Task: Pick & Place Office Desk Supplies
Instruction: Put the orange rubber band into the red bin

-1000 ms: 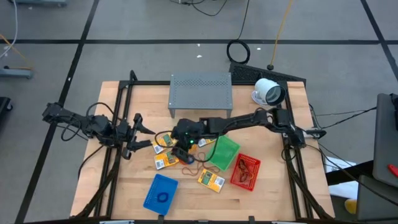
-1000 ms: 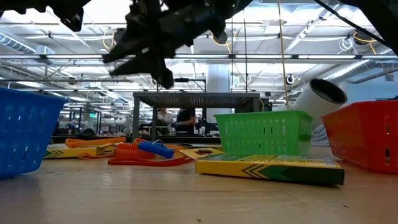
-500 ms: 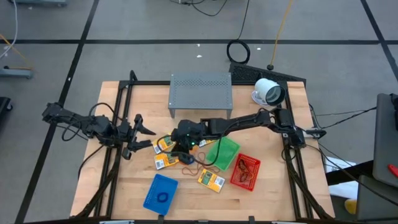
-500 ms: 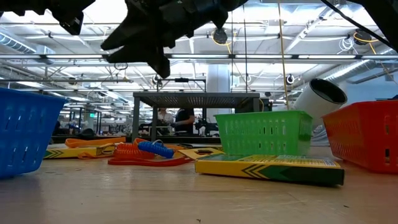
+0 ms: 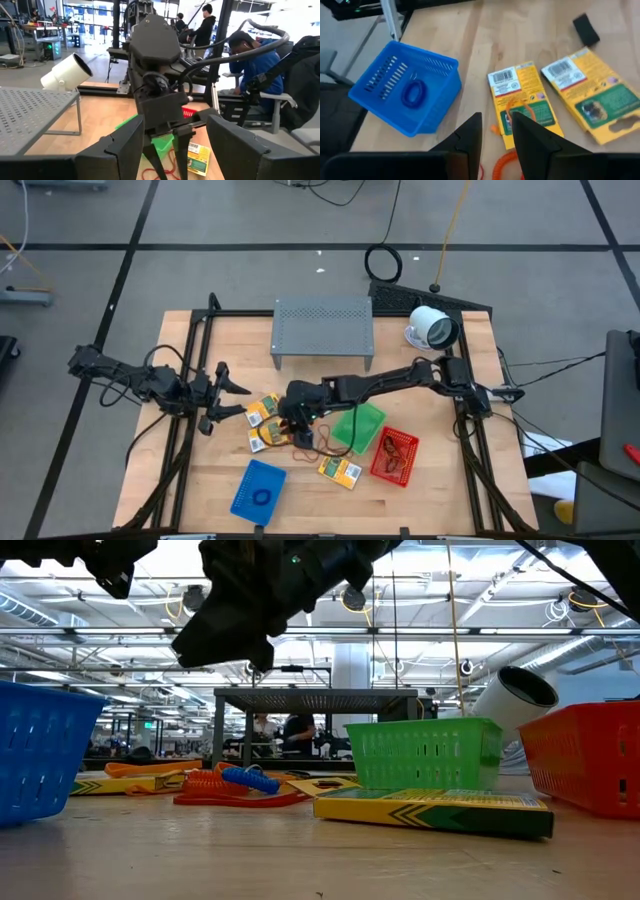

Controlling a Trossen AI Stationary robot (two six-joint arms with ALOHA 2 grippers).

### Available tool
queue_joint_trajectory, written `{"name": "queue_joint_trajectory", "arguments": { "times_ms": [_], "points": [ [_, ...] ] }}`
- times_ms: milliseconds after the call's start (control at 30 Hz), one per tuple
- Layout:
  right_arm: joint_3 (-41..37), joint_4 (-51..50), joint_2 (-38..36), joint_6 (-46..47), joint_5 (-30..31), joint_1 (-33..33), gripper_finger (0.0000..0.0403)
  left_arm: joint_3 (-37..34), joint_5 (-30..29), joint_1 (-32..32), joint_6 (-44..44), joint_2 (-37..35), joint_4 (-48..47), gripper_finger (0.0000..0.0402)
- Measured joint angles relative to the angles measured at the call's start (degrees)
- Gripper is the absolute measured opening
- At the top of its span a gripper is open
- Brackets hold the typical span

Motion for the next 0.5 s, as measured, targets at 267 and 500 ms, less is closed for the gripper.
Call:
{"name": "queue_joint_trajectory", "arguments": {
  "times_ms": [267,500],
  "points": [
    [-0.09,1.24,4.57,-6.09,-0.02,-0.02,0.0096,0.0,-0.4,0.0,-0.11,0.02,-0.02,0.0225],
    [-0.02,1.04,7.28,-8.35,1.48,-0.45,0.0105,0.0,-0.42,0.0,-0.09,0.0,-0.02,0.0225]
  ]
}}
